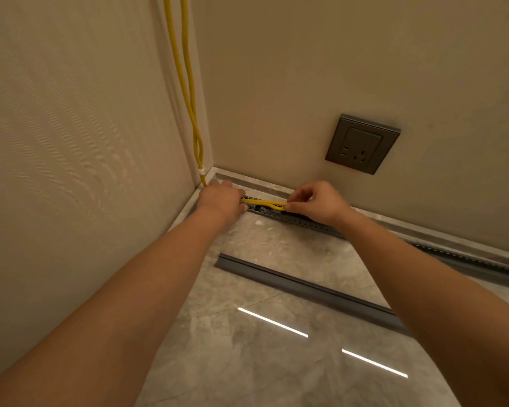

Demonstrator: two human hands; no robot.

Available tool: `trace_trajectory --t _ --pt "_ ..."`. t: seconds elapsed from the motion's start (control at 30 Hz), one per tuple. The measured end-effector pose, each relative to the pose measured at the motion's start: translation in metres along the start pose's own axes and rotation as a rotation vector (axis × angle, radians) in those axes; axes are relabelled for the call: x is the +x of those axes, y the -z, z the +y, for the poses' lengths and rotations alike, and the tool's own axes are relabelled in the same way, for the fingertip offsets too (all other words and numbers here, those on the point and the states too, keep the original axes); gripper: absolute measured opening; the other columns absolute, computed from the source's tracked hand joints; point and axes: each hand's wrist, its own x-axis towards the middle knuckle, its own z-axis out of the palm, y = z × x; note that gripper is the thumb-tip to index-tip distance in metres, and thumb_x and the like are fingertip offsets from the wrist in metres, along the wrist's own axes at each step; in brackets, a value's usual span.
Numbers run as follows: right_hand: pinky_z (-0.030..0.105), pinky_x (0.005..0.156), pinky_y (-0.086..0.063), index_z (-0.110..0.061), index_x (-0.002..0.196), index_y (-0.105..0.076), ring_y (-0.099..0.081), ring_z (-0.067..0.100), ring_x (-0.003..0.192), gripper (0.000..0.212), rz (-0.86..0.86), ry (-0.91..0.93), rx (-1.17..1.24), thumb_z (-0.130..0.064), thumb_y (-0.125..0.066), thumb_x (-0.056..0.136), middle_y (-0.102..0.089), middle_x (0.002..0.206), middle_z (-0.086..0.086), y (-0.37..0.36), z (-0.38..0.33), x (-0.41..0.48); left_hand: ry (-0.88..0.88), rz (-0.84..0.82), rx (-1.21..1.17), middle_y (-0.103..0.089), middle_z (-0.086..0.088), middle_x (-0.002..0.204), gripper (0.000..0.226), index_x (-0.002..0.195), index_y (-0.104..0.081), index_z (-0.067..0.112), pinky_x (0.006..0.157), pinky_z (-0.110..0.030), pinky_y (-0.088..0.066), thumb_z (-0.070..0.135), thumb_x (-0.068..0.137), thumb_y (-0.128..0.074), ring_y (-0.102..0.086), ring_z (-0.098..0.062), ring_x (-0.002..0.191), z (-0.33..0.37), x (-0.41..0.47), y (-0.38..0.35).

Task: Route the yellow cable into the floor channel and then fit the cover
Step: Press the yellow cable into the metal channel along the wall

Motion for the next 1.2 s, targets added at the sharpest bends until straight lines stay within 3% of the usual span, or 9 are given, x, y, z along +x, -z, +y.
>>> trace_trajectory --t 0.17,0.33,0.53,0.6,0.77,0.87,1.0,1.1,1.2 --pt "0.025 0.055 -0.040 -0.033 0.080 -0.069 -0.058 0.013 0.077 0.006 0.043 -0.028 -0.319 -0.038 -0.068 0.083 -0.066 0.083 -0.008 -0.010 -0.006 0.003 -0.009 0.005 -0.007 -0.054 -0.009 0.119 0.042 0.130 -0.053 0.031 0.081 -0.036 -0.045 0.051 0.095 -0.042 -0.052 -0.030 0.111 -0.001 0.000 0.000" --pt "0.027 0.060 -0.042 -0.026 0.081 -0.067 -0.059 0.020 0.081 0.007 0.109 -0.036 -0.436 -0.023 -0.061 0.083 -0.069 0.089 -0.002 -0.017 -0.012 0.005 0.002 0.014 0.005 -0.055 -0.009 0.120 0.049 0.130 -0.054 0.029 0.084 -0.037 -0.046 0.057 0.092 -0.040 -0.053 -0.030 0.111 0.002 -0.001 0.002" --pt "0.033 0.076 -0.054 -0.019 0.087 -0.072 -0.066 0.026 0.089 0.013 0.062 -0.268 -0.221 -0.021 -0.061 0.080 -0.071 0.090 0.005 -0.019 -0.018 0.013 0.230 -0.066 -0.133 -0.051 -0.015 0.129 0.092 0.123 -0.062 0.015 0.084 -0.037 -0.044 0.086 0.075 -0.027 -0.051 -0.033 0.115 0.028 0.000 0.010" --pt "0.033 0.076 -0.052 -0.019 0.089 -0.072 -0.066 0.026 0.090 0.013 0.053 -0.307 -0.178 -0.022 -0.063 0.079 -0.071 0.091 0.004 -0.018 -0.018 0.014 0.313 -0.085 -0.167 -0.047 -0.016 0.135 0.098 0.128 -0.057 0.012 0.095 -0.041 -0.042 0.088 0.072 -0.030 -0.046 -0.033 0.121 0.040 0.003 0.012" --pt "0.036 0.078 -0.055 -0.018 0.083 -0.072 -0.065 0.025 0.088 0.009 0.030 -0.303 -0.101 -0.019 -0.065 0.078 -0.071 0.089 0.006 -0.016 -0.012 0.015 0.355 -0.080 -0.368 -0.036 -0.012 0.139 0.070 0.131 -0.049 0.020 0.112 -0.055 -0.019 0.066 0.079 -0.053 -0.027 -0.032 0.133 0.063 0.016 0.007" --pt "0.041 0.082 -0.057 -0.013 0.085 -0.074 -0.066 0.026 0.088 0.010 -0.003 -0.271 -0.058 -0.017 -0.065 0.081 -0.072 0.090 0.009 -0.016 -0.009 0.015 0.375 -0.183 -0.520 -0.035 -0.010 0.136 0.052 0.118 -0.058 0.031 0.115 -0.057 -0.005 0.065 0.078 -0.056 -0.022 -0.032 0.135 0.061 0.021 0.003" --pt "0.044 0.084 -0.057 -0.007 0.090 -0.074 -0.066 0.030 0.090 0.018 -0.001 -0.231 -0.057 -0.014 -0.058 0.084 -0.072 0.094 0.015 -0.017 -0.009 0.013 0.359 -0.161 -0.557 -0.039 -0.007 0.132 0.032 0.089 -0.059 0.037 0.112 -0.060 0.005 0.067 0.080 -0.054 -0.018 -0.031 0.136 0.057 0.020 -0.006" --pt "0.038 0.075 -0.054 -0.010 0.090 -0.068 -0.064 0.029 0.087 0.016 0.000 -0.221 -0.137 -0.018 -0.057 0.082 -0.069 0.090 0.012 -0.012 -0.008 0.006 0.359 -0.101 -0.570 -0.042 -0.007 0.126 0.029 0.083 -0.053 0.037 0.113 -0.060 0.004 0.066 0.081 -0.053 -0.021 -0.030 0.134 0.059 0.017 -0.011" --pt "0.032 0.060 -0.045 -0.017 0.083 -0.058 -0.060 0.025 0.078 0.023 0.023 -0.221 -0.304 -0.040 -0.060 0.079 -0.063 0.080 0.004 0.000 -0.002 -0.006 0.360 -0.057 -0.580 -0.043 -0.007 0.123 0.028 0.081 -0.053 0.036 0.113 -0.059 0.003 0.064 0.082 -0.054 -0.023 -0.030 0.133 0.060 0.014 -0.011"
